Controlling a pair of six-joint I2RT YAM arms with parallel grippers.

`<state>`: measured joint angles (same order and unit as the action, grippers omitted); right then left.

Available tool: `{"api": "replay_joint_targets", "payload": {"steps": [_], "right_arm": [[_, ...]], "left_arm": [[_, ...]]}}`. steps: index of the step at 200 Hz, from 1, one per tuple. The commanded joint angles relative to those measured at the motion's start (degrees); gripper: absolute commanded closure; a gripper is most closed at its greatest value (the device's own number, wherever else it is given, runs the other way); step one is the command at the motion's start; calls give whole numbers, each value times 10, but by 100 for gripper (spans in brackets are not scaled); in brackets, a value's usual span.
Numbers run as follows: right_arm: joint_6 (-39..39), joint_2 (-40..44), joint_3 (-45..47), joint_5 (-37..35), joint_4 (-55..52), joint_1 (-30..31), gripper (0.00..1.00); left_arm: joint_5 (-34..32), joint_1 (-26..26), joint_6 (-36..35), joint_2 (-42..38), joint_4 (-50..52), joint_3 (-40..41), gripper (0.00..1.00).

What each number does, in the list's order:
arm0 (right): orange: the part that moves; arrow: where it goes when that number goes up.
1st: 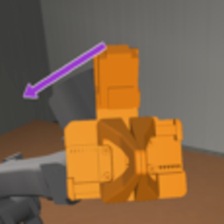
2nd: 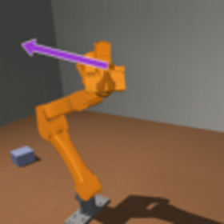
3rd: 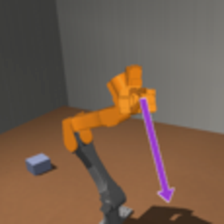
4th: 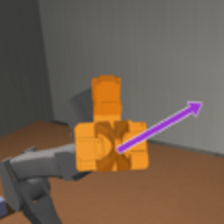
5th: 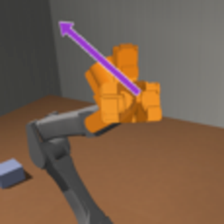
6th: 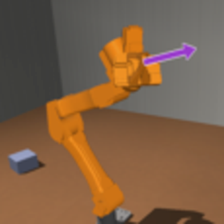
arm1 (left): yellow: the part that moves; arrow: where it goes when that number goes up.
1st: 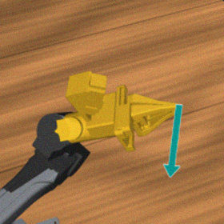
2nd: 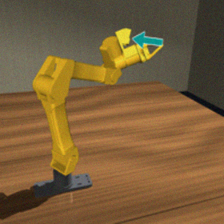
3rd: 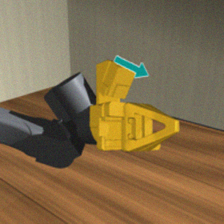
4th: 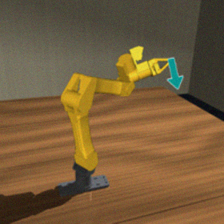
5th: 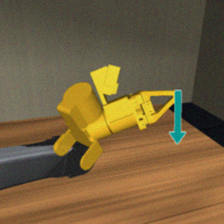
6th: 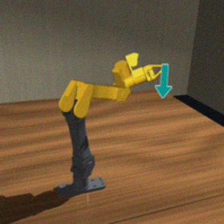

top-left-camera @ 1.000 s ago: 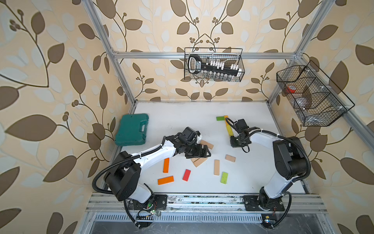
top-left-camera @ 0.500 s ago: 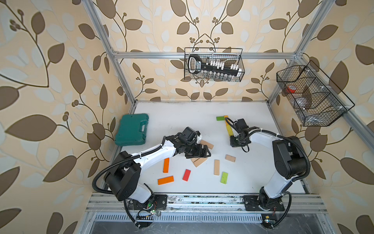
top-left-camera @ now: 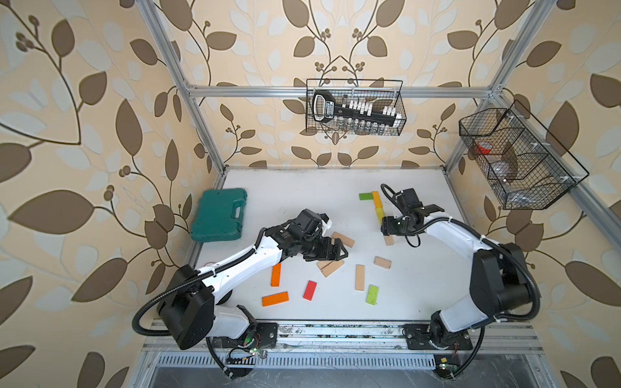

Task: Assemble a giraffe with building blocks
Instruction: Assemble the building block at the center of the board, then pick up the building block from the center of the board.

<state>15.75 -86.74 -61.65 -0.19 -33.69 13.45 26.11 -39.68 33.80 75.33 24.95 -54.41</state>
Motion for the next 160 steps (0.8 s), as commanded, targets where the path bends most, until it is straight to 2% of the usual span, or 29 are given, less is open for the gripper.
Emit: {"api": "replay_joint_targets", "payload": {"steps": [1, 41, 81, 133, 160], "right_arm": [[53, 63, -6, 4, -31, 11, 25], [166, 156, 34, -36, -50, 57, 21], [201, 188, 64, -48, -52, 153, 22], [215, 123, 70, -32, -24, 280, 23], [211, 55, 35, -76, -21, 353, 24]], "left_arm": [[-29, 2, 10, -40, 40, 14, 4], [-63, 1, 10, -86, 88, 30, 5], [-106, 1, 4, -148, 155, 43, 5], [-146, 2, 15, -221, 227, 52, 4], [-158, 2, 26, -250, 253, 63, 4]]}}
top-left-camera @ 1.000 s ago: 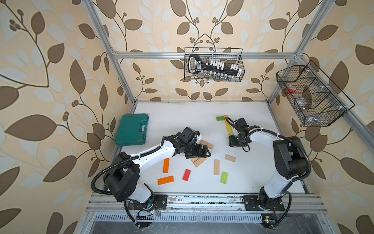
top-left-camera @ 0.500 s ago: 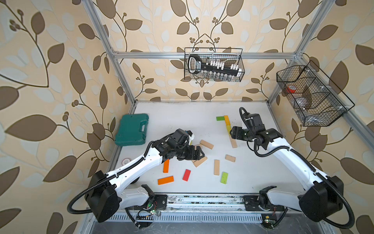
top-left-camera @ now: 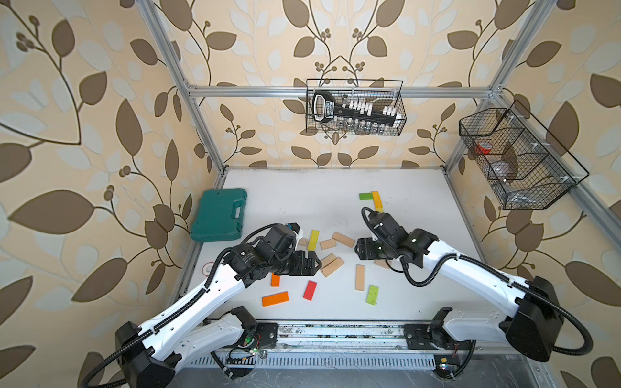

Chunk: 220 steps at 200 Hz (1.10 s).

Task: Assemble a giraffe with building blocks
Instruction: Pick up the building block from the center of the board.

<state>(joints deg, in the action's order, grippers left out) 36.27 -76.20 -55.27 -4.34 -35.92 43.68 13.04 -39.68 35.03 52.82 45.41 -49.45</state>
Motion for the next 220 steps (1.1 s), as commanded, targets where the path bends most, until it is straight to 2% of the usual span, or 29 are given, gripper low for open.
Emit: {"api": "replay_joint_targets", "payload": {"steps": [1, 18, 55, 88, 140, 213, 220], "right_arm": [[5, -53, -31, -36, 0, 53, 24], [-17, -105, -72, -66, -20, 73, 26], [-101, -192, -135, -108, -37, 67, 27], [-166, -243, -166, -99, -34, 36, 28], [-244, -303, -219, -52, -30, -31, 35], [-297, -384, -272, -20, -46, -38, 36], [-297, -388, -275, -21, -45, -52, 36]], "left_arm": [[-28, 2, 14, -26, 49, 14, 4], [-33, 2, 18, -41, 60, 20, 4], [-42, 2, 23, -65, 72, 27, 4], [-38, 2, 27, -72, 70, 35, 4], [-13, 2, 22, -62, 47, 45, 4], [70, 2, 2, -59, -33, 66, 4], [75, 2, 0, -60, -37, 66, 3]]}}
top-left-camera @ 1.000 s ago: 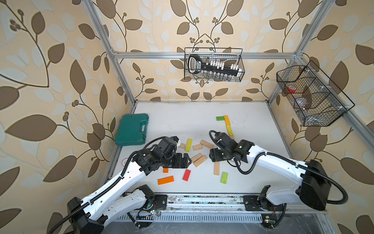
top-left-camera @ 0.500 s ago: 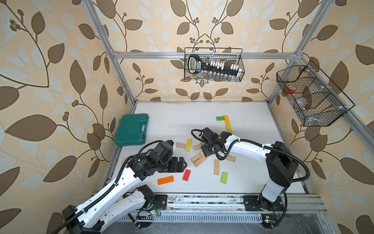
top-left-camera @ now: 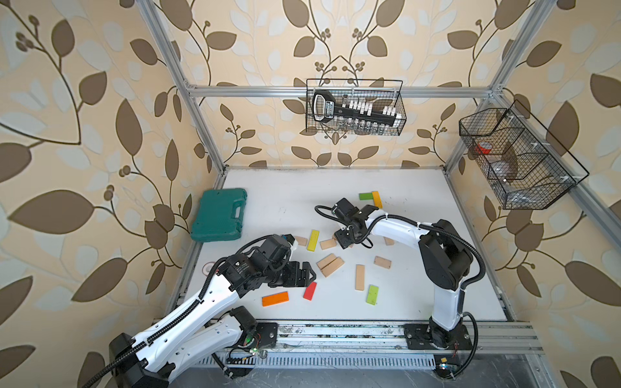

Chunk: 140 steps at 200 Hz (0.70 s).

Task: Assemble a giraffe with building blocks
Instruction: Pick up the building block from the center of the board.

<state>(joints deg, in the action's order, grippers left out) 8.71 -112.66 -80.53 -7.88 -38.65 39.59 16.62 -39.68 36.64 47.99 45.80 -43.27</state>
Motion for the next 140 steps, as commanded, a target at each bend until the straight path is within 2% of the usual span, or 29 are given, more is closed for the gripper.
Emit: {"api": "replay_joint_targets", "payload": {"steps": [1, 75, 119, 140], "right_arm": [[-21, -25, -24, 15, -18, -12, 36], [-22, -57, -44, 49, -14, -25, 48], [8, -66, -42, 53, -15, -22, 51], [32, -67, -35, 41, -16, -22, 59]], "left_arm": [[40, 2, -16, -12, -42, 5, 4], [45, 2, -21, -8, -50, 5, 3], [41, 2, -20, -4, -53, 5, 3], [40, 2, -21, -1, -50, 3, 3]]}}
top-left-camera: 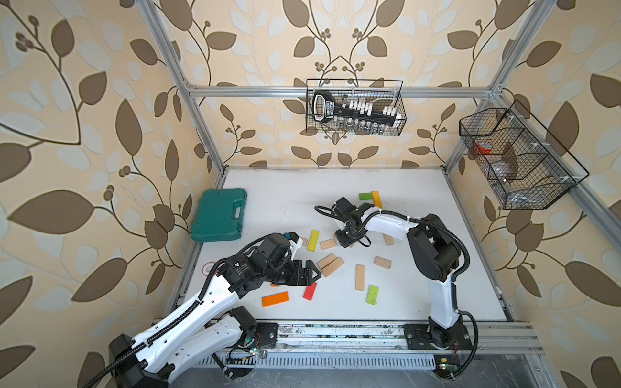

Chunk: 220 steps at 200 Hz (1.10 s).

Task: Assemble a giraffe with building blocks
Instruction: Pick up the building block from the center of the board, then assemble the building block at the center of the board.

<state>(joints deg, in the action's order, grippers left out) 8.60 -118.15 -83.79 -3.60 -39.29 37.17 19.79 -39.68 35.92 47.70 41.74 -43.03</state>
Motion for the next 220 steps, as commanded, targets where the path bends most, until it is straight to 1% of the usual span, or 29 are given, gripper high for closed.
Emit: {"api": "replay_joint_targets", "payload": {"steps": [1, 19, 26, 37, 44, 58, 69, 87, 95, 114, 129, 151, 162, 177, 199, 220], "right_arm": [[35, -12, -2, -4, -10, 3, 60], [67, 2, 10, -24, -7, 3, 71], [83, 14, 15, -27, -6, 3, 77], [113, 43, 25, -27, -1, 4, 87], [136, 70, 34, -31, 4, 5, 91], [206, 139, 62, -58, 11, 7, 90], [261, 201, 93, -67, 21, 7, 90], [381, 290, 145, -111, 27, 6, 90], [422, 322, 167, -123, 26, 3, 91], [531, 379, 197, -179, -4, 1, 91], [610, 414, 220, -223, -32, -3, 94], [696, 453, 248, -262, -58, -25, 99], [723, 465, 255, -275, -68, -44, 100], [737, 466, 263, -269, -68, -90, 100], [731, 431, 256, -244, -67, -160, 100], [742, 396, 253, -222, -63, -204, 100]], "left_arm": [[8, 2, -14, 2, -10, 1, 3], [6, 2, -15, 2, -9, 0, 3], [6, 2, -15, 3, -9, -1, 3], [6, 2, -16, 3, -10, 0, 3], [6, 2, -16, 4, -12, 0, 3], [7, 2, -16, 6, -15, -3, 3], [8, 2, -18, 10, -18, -5, 3], [11, 2, -23, 21, -26, -13, 3], [13, 2, -26, 29, -32, -16, 3], [22, 2, -32, 55, -54, -22, 3], [30, 2, -33, 82, -75, -29, 3], [46, 0, -30, 121, -118, -37, 4], [49, -5, -27, 141, -136, -43, 4], [48, -17, -25, 164, -150, -55, 4], [36, -44, -15, 186, -168, -69, 4], [33, -67, -7, 203, -184, -77, 4]]}}
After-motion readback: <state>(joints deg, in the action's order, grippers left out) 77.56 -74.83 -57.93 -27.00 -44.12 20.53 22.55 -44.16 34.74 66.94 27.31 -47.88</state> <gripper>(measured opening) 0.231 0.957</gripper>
